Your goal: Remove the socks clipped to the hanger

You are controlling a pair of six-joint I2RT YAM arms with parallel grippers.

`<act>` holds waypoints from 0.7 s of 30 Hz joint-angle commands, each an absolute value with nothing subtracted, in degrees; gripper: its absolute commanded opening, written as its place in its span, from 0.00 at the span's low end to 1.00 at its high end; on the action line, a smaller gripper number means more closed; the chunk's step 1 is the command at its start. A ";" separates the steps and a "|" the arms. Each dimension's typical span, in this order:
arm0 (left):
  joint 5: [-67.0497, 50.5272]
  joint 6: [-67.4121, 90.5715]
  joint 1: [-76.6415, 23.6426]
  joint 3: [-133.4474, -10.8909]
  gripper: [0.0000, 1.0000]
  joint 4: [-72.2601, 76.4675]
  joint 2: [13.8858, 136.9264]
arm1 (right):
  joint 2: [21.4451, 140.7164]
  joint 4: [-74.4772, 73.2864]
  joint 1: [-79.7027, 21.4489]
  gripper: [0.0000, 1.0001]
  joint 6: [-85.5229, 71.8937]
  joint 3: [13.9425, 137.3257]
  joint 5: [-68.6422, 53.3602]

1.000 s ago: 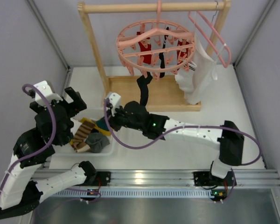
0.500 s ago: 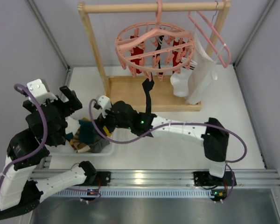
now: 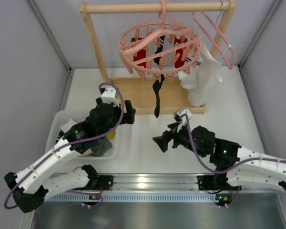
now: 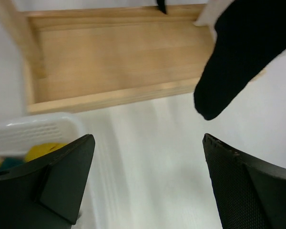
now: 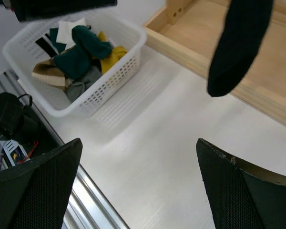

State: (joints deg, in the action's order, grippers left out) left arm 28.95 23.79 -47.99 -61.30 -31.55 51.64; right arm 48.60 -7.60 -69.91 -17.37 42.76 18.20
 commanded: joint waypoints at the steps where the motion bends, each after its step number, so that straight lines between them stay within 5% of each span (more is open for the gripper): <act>1: 14.34 22.59 -47.90 -53.82 0.98 -6.71 53.25 | 40.36 -15.81 -69.96 0.99 -22.41 40.52 29.94; 10: 17.57 17.58 -55.10 -47.99 0.98 21.24 70.22 | 29.53 -26.54 -69.79 0.99 -25.05 40.78 37.70; 21: 27.49 16.35 -56.25 -52.20 0.98 28.21 82.43 | 28.74 -26.37 -69.79 1.00 -24.61 40.52 37.27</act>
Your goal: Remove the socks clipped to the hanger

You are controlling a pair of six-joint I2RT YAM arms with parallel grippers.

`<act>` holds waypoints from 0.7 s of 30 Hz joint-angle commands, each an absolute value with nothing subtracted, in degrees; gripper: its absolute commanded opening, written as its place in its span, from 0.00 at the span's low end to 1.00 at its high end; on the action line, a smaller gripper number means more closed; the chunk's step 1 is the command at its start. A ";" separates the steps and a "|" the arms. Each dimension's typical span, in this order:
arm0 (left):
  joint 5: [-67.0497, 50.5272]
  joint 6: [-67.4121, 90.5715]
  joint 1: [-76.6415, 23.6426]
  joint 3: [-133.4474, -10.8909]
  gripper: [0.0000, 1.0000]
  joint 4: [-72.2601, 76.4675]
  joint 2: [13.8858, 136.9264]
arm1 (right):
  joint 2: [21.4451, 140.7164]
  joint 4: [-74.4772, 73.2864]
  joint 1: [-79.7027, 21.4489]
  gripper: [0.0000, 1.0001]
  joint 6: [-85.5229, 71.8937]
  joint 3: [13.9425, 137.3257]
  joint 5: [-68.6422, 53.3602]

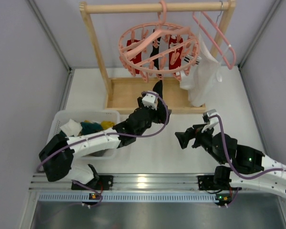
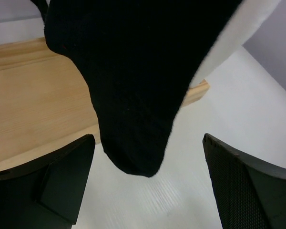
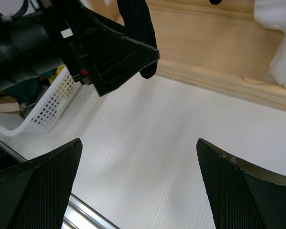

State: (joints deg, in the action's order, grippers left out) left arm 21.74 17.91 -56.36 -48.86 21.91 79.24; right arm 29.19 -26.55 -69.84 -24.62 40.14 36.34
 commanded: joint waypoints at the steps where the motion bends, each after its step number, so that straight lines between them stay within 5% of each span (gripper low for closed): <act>1: 30.38 15.74 -56.34 -54.03 0.97 28.13 84.09 | 28.74 -26.19 -69.79 1.00 -24.52 40.52 36.92; 4: 33.56 14.07 -56.25 -56.68 0.85 28.21 89.11 | 29.00 -25.93 -69.79 0.99 -24.35 40.78 36.56; 9: 35.68 16.17 -56.34 -55.99 0.25 28.91 90.62 | 29.35 -25.40 -69.79 1.00 -23.47 41.66 37.09; 12: 36.21 17.57 -56.34 -54.76 0.03 29.53 89.91 | 30.14 -24.53 -69.87 0.99 -22.68 44.46 38.67; 21: 44.46 19.25 -59.41 -53.00 0.00 29.71 90.09 | 45.33 -23.28 -69.79 0.88 -16.88 64.31 40.34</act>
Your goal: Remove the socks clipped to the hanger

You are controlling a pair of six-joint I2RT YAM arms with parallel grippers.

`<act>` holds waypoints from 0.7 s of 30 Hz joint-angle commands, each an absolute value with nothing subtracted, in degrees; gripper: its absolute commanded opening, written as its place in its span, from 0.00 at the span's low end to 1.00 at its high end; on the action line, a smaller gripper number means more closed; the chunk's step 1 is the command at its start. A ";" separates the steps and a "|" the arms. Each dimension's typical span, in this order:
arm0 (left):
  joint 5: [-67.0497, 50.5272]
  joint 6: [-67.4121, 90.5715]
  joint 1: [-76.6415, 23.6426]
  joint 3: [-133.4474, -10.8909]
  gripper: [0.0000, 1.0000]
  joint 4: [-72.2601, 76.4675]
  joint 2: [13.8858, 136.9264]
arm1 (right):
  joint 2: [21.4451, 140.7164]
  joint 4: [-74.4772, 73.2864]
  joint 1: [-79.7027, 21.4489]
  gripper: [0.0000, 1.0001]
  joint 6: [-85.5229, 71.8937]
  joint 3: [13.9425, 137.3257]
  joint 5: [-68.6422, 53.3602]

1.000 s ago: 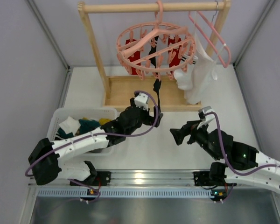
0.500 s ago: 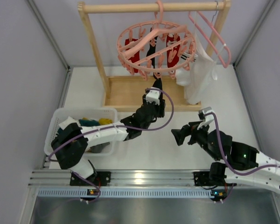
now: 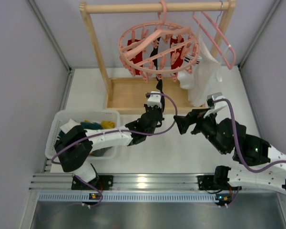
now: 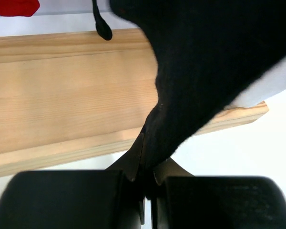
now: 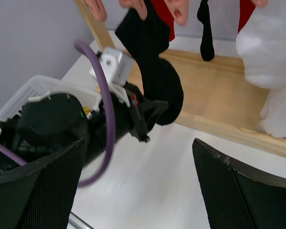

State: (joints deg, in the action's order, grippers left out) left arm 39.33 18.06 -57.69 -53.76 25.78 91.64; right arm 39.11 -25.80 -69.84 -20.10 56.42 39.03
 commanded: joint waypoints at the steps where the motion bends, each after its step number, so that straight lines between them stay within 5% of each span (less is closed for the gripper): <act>1: 46.65 19.34 -60.55 -52.74 0.00 29.71 90.09 | 47.61 -25.38 -69.87 0.88 -16.79 66.77 41.30; 21: 63.19 15.91 -73.83 -53.52 0.00 29.53 88.24 | 86.13 -47.90 -68.47 0.66 -12.57 113.11 55.02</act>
